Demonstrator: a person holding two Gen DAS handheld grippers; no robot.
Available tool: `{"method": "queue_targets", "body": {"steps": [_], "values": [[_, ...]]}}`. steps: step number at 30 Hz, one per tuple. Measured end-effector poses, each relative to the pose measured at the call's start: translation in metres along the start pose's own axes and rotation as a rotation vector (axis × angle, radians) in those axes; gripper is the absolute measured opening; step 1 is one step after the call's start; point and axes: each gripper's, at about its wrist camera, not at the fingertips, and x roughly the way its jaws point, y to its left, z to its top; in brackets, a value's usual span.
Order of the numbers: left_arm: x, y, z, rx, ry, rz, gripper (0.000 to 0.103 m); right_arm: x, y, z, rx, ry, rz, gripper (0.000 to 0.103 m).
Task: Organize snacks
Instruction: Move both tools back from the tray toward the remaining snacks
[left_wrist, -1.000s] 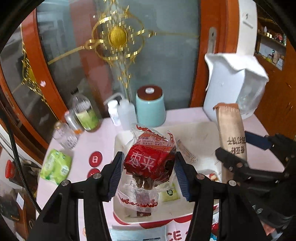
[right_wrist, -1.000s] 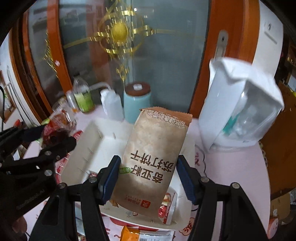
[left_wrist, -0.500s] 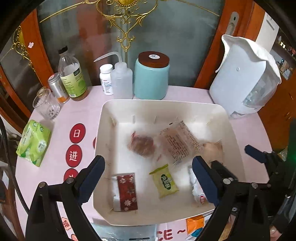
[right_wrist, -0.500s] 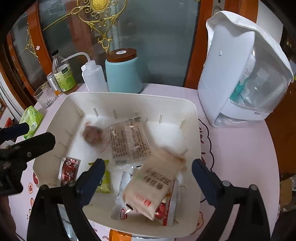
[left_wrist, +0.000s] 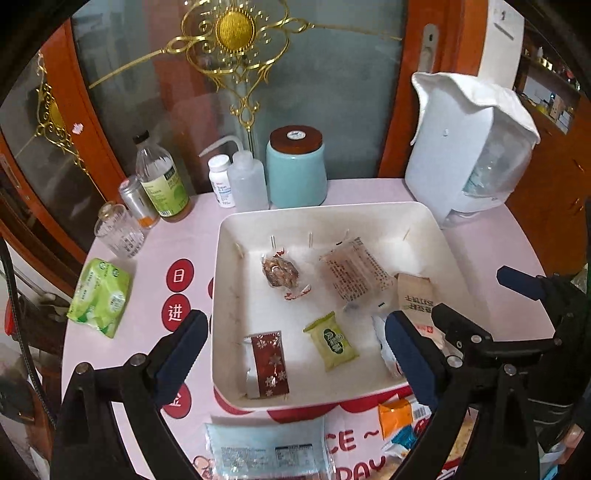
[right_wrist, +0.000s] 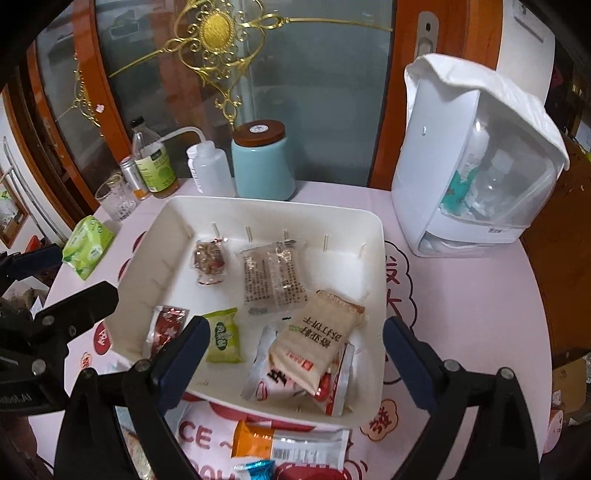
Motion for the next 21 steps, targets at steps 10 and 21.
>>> {"method": "queue_targets", "body": {"steps": [10, 21], "values": [[-0.073, 0.003, -0.027, 0.033, -0.036, 0.043, 0.096, -0.072, 0.004, -0.020, -0.044, -0.069, 0.016, 0.096], [-0.159, 0.011, -0.081, 0.074, -0.086, 0.070, 0.096, -0.142, 0.011, -0.064, -0.117, -0.114, 0.051, 0.096]]}}
